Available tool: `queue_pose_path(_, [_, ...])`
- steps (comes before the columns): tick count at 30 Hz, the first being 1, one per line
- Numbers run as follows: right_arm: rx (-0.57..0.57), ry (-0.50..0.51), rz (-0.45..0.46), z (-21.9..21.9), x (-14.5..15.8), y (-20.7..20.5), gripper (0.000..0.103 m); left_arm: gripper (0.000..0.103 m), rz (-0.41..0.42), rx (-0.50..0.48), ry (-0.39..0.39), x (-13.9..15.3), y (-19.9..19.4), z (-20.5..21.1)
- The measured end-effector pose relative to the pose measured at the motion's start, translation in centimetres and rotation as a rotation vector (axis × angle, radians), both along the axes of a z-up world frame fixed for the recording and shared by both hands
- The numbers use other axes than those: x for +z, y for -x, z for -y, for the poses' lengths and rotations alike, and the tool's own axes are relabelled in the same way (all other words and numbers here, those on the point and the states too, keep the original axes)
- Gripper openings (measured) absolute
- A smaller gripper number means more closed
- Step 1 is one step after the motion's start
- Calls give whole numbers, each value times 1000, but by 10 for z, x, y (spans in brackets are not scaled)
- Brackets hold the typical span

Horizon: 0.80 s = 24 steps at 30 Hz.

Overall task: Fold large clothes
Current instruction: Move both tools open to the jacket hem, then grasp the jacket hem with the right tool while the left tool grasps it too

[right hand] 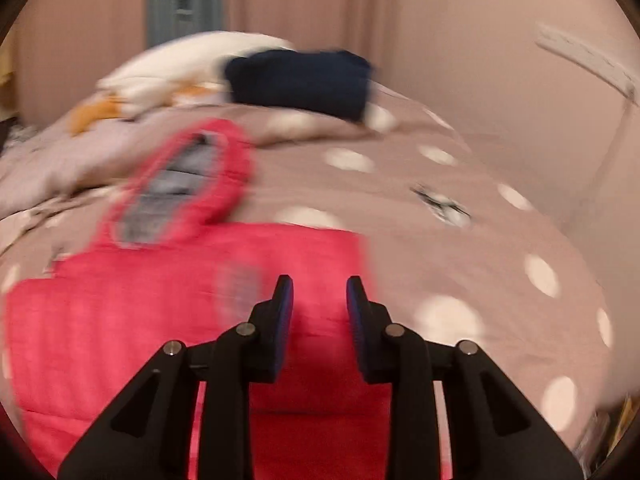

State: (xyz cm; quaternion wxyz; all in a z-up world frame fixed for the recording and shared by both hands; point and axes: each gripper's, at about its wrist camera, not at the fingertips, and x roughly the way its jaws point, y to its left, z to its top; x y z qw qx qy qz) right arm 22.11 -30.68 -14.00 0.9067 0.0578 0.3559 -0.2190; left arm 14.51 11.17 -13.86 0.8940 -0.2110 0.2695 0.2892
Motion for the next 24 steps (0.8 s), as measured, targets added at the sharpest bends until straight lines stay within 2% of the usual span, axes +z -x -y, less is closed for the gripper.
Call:
queue_pose_path(3, [-37, -164, -11, 42, -8, 16, 38, 100, 34, -111, -31, 10, -10, 33])
queue_pose_path(4, [-38, -199, 6, 48, -7, 21, 46, 100, 40, -146, -41, 12, -14, 43])
queue_pose_path(5, [-36, -217, 30, 50, -4, 26, 54, 99, 43, -188, -50, 13, -20, 56])
queue_pose_path(7, [8, -230, 80, 40, 6, 31, 63, 96, 45, -242, -74, 15, -29, 74])
queue_pose_path(8, [49, -236, 100, 30, 10, 33, 64, 92, 47, -263, -85, 15, -33, 83])
queue_pose_path(10, [139, -234, 144, 8, 19, 31, 64, 79, 13, -297, -86, 9, -44, 99])
queue_pose_path(12, [200, -237, 172, -9, 20, 25, 63, 60, -30, -335, -97, -1, -59, 113])
queue_pose_path(14, [235, -248, 161, -19, 8, 12, 56, 46, -60, -395, -81, -21, -74, 123])
queue_pose_path(15, [232, -259, 136, -19, -2, 5, 51, 46, -99, -414, -62, -34, -82, 127])
queue_pose_path(16, [221, -272, 94, -18, -19, -5, 36, 46, -127, -421, -63, -49, -87, 133])
queue_pose_path(17, [215, -273, 46, -17, -38, -13, 32, 46, -146, -425, -97, -67, -90, 138])
queue_pose_path(18, [212, -255, 9, -18, -61, -18, 32, 46, -155, -440, -108, -78, -93, 142])
queue_pose_path(20, [237, -243, 57, -19, -87, -13, 32, 46, -174, -455, -114, -84, -97, 146])
queue_pose_path(24, [231, -270, 55, -16, -88, -14, 32, 46, -169, -459, -96, -85, -98, 143])
